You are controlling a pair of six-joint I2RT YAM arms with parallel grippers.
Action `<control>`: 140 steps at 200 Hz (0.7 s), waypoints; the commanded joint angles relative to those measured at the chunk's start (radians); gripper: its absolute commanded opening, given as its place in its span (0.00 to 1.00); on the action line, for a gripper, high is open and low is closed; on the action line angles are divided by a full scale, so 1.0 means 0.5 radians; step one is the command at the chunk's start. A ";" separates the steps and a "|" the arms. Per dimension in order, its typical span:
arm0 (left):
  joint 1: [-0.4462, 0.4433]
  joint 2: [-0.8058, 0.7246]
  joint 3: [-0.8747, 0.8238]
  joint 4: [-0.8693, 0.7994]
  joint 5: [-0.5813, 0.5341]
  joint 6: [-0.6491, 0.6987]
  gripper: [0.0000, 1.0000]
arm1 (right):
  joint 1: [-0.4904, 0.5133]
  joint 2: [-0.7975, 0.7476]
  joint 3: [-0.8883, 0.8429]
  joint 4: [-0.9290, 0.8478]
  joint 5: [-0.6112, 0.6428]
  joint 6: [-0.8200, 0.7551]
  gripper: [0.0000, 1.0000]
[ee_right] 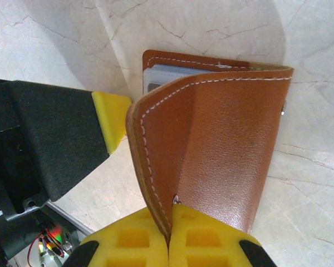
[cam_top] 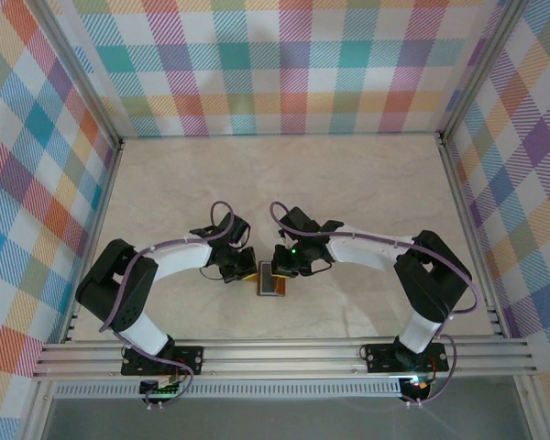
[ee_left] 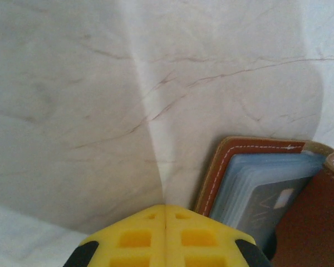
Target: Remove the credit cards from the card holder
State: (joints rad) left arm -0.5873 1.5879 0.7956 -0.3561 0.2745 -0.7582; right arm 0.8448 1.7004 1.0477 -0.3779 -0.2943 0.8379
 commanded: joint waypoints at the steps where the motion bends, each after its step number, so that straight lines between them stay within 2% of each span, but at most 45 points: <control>1: -0.019 -0.141 0.053 -0.276 -0.160 0.060 0.03 | 0.007 0.033 -0.040 -0.014 -0.004 -0.005 0.01; 29: -0.070 -0.221 0.121 -0.274 -0.094 0.008 0.09 | 0.007 0.030 -0.043 -0.012 -0.022 -0.011 0.01; 67: -0.177 -0.161 0.223 -0.281 -0.089 0.002 0.20 | 0.007 0.014 -0.013 -0.059 -0.004 -0.043 0.01; 97: -0.197 -0.082 0.207 -0.302 -0.154 0.010 0.21 | 0.007 0.008 -0.015 -0.051 0.006 -0.038 0.01; 140: -0.206 0.053 0.112 -0.045 0.019 0.054 0.25 | 0.007 0.009 -0.051 -0.014 -0.010 -0.016 0.01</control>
State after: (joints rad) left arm -0.6743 1.5742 0.8825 -0.4404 0.2371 -0.7517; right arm 0.8448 1.7004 1.0470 -0.3775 -0.2966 0.8303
